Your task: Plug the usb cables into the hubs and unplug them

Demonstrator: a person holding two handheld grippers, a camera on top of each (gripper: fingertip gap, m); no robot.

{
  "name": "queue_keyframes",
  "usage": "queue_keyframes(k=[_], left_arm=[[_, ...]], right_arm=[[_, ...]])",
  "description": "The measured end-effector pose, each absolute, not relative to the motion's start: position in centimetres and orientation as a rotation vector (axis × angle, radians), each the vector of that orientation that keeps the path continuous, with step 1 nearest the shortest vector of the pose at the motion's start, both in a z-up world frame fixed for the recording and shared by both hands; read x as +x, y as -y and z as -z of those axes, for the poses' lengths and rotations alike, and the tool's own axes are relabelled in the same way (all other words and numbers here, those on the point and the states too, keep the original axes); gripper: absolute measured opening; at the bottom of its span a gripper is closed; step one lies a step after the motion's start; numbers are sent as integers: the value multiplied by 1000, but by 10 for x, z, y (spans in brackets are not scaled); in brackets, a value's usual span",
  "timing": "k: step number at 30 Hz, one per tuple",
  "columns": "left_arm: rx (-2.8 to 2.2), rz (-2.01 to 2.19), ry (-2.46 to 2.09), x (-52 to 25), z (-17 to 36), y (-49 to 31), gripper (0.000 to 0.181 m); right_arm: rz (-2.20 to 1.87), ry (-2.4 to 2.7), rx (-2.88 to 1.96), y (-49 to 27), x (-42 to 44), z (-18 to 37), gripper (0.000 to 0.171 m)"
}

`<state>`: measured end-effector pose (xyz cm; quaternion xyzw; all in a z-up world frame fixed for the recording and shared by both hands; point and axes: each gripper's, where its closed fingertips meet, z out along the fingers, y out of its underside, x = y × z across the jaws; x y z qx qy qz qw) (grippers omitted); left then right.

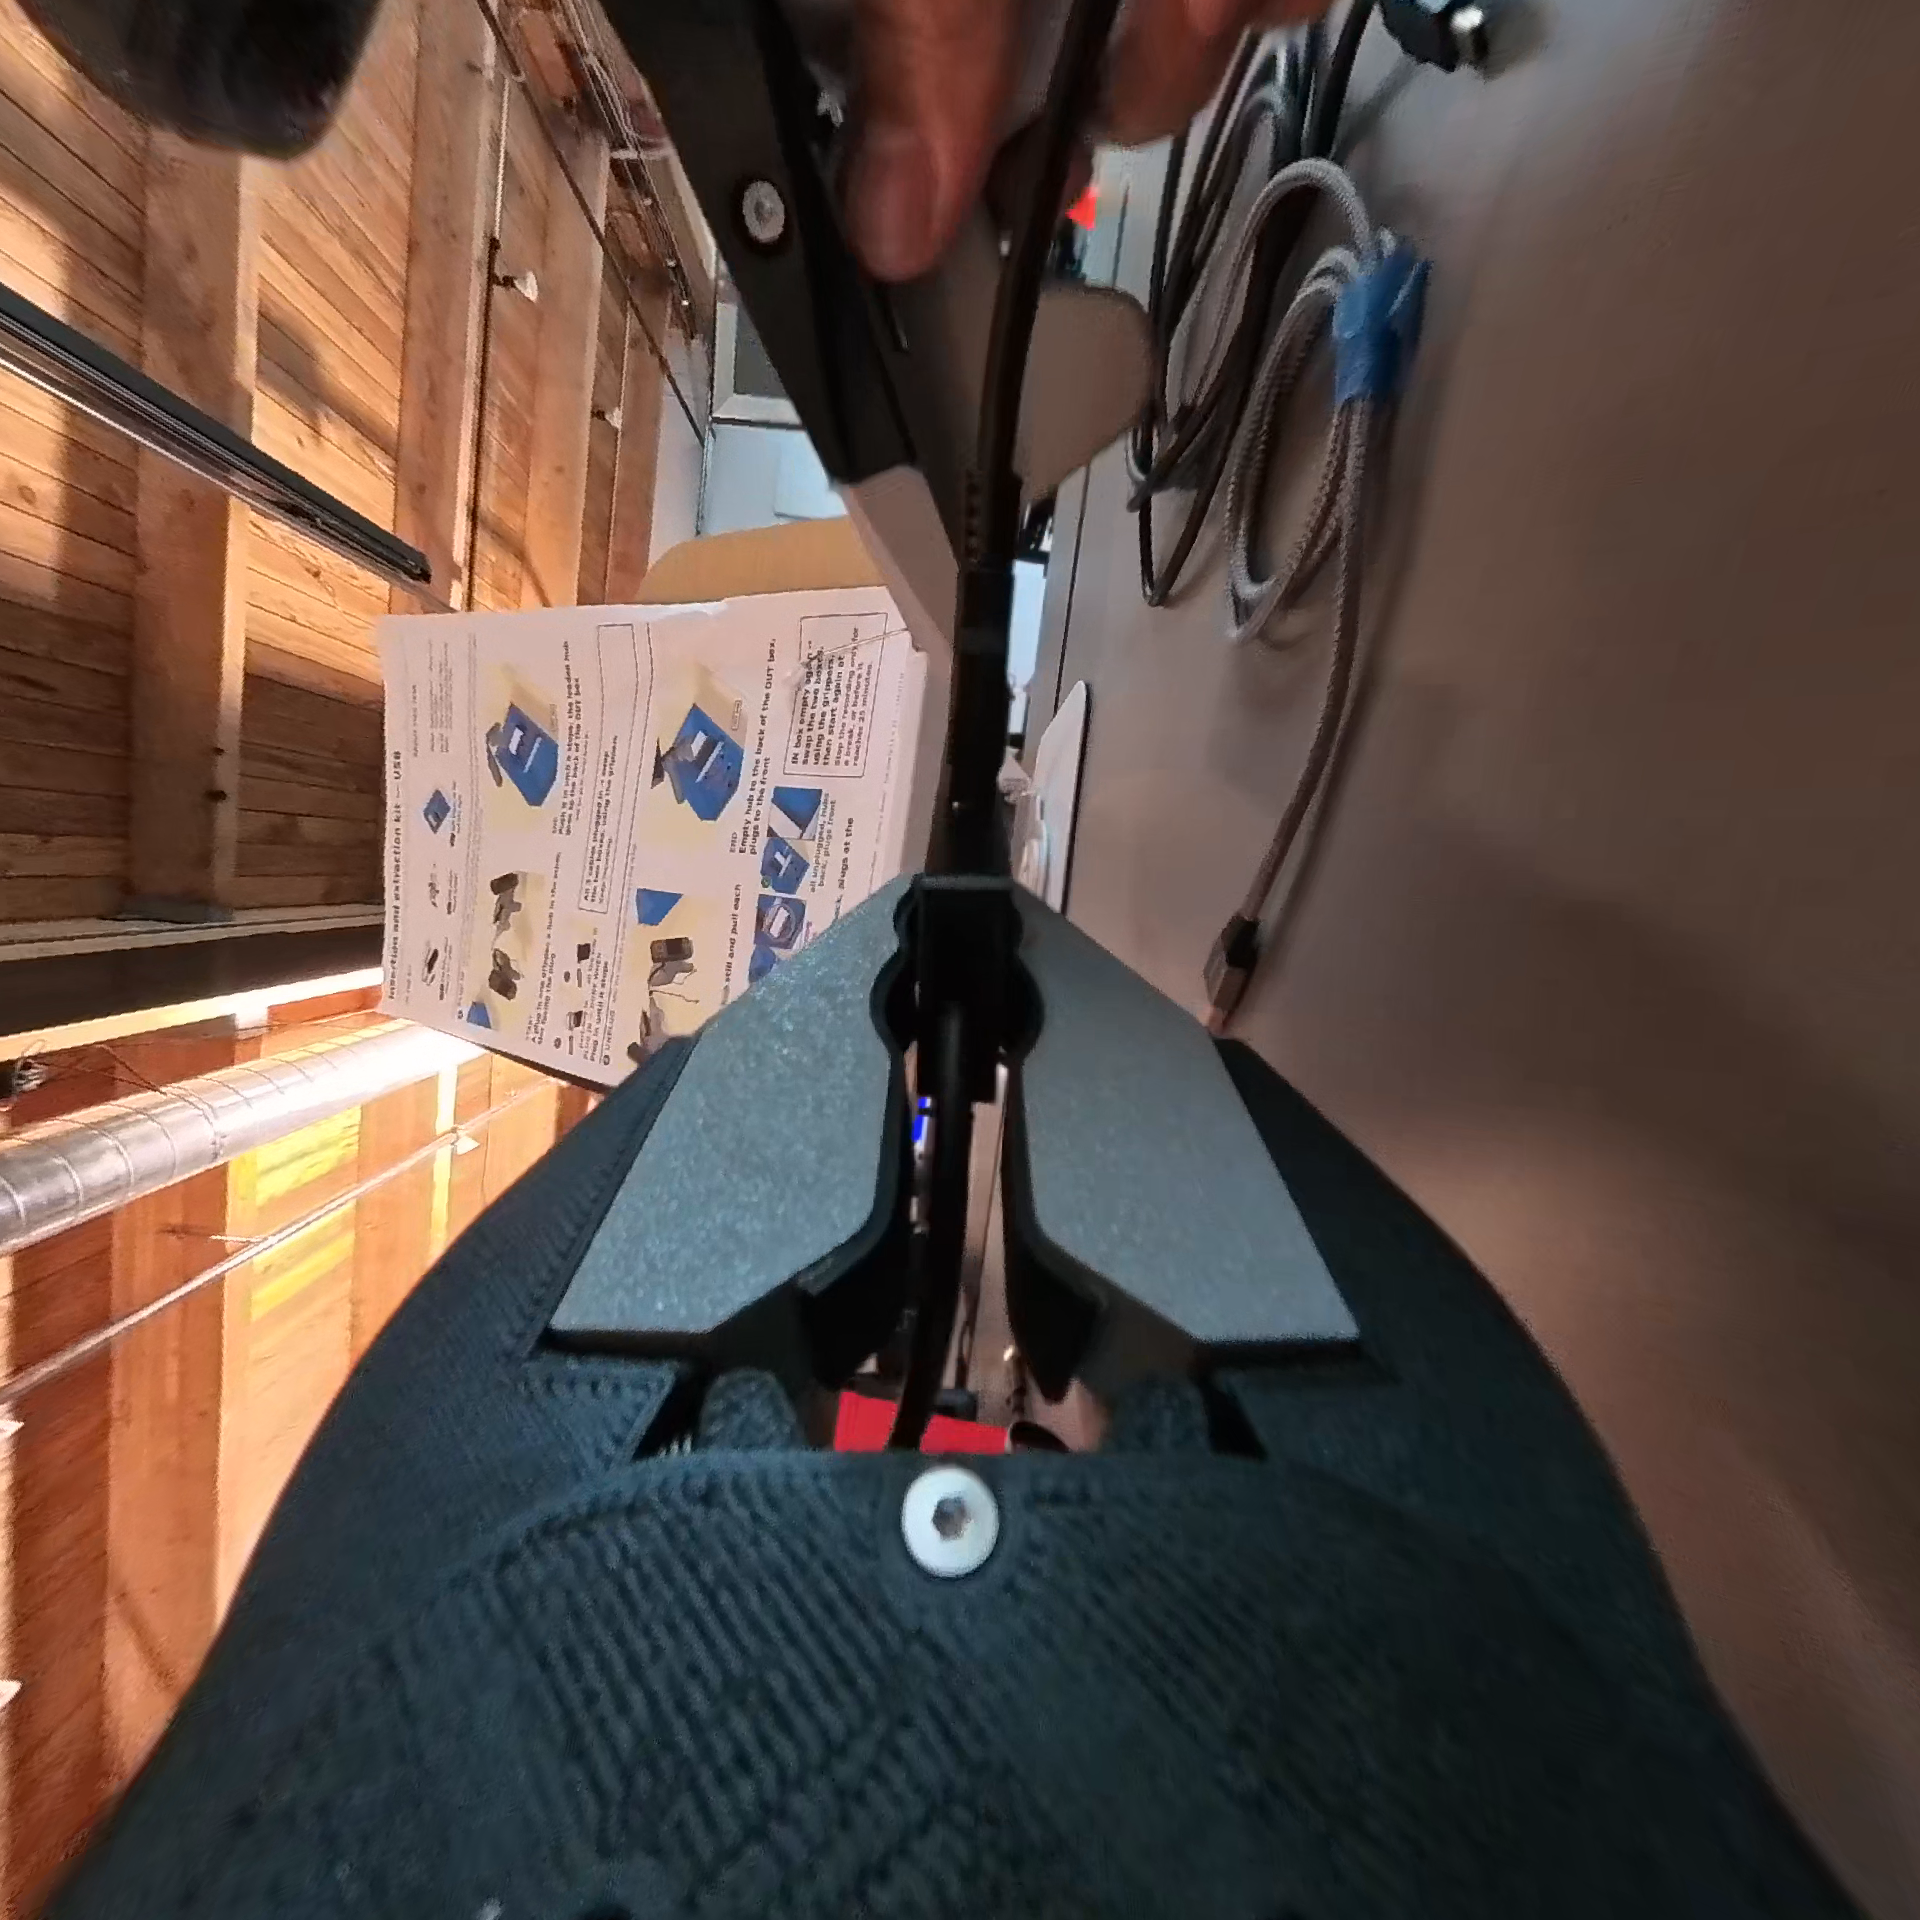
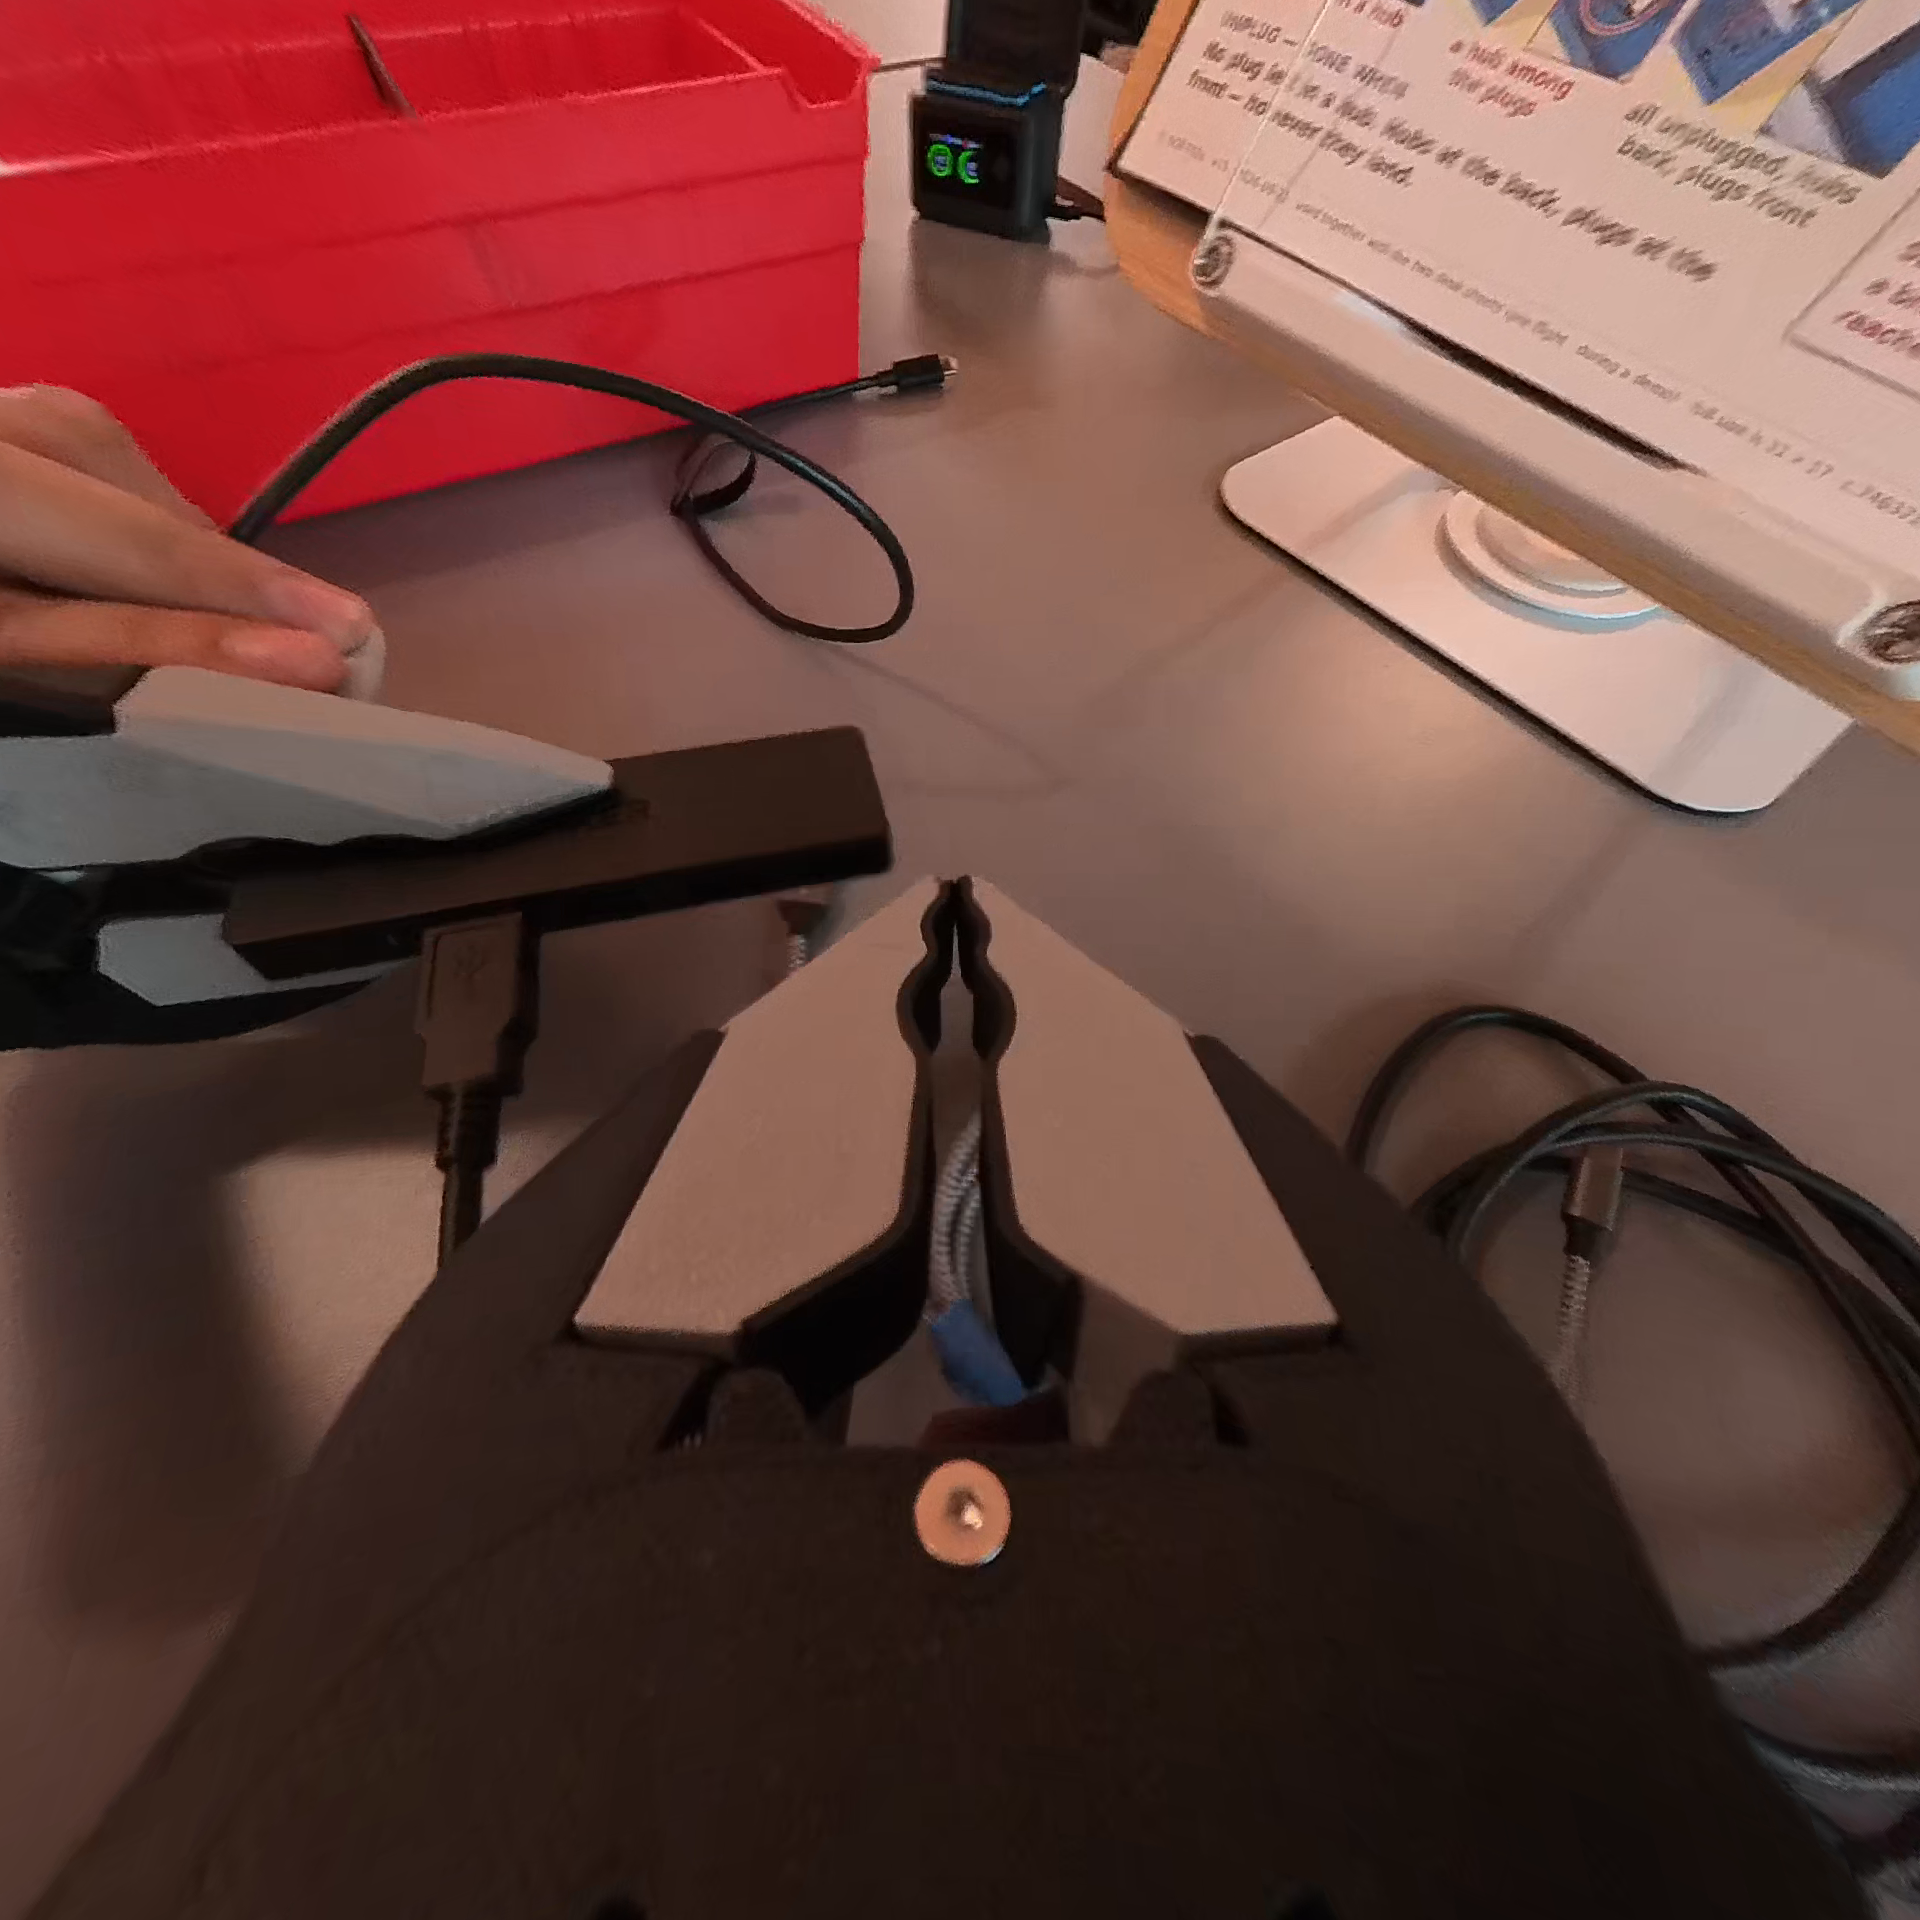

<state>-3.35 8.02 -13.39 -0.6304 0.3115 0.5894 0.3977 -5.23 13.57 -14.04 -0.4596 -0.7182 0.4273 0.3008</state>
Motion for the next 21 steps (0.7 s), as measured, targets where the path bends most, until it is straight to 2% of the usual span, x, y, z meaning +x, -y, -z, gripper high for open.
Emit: queue_keyframes(k=[5, 8, 10, 11, 13, 17, 19, 21], left_arm=[[-1585, -1458, -895, -30, 145, -70, 9], [-1542, -1514, -945, -27, 144, -66, 9], [-1525, -1518, -966, -24, 144, -63, 9], [-1522, -1513, -981, -22, 146, -61, 9], [-1522, -1505, -990, -21, 148, -58, 9], [-1512, -1511, -944, -24, 141, -55, 9], [-1514, -1508, -895, -28, 135, -51, 9], [-1504, -1516, -851, -33, 127, -45, 9]], right_arm=[[-1193, 1897, -1291, -144, -51, 141, 2], [-1186, 1995, -1324, -138, -50, 155, 34], [-1065, 1986, -1298, -148, -53, 155, 42], [-988, 1915, -1277, -161, -57, 147, 41], [-932, 1712, -1251, -190, -65, 119, 27], [-1187, 1599, -1236, -187, -65, 75, 35], [-1292, 1767, -1230, -160, -62, 84, 35], [-1199, 1938, -1289, -146, -66, 113, 38]])
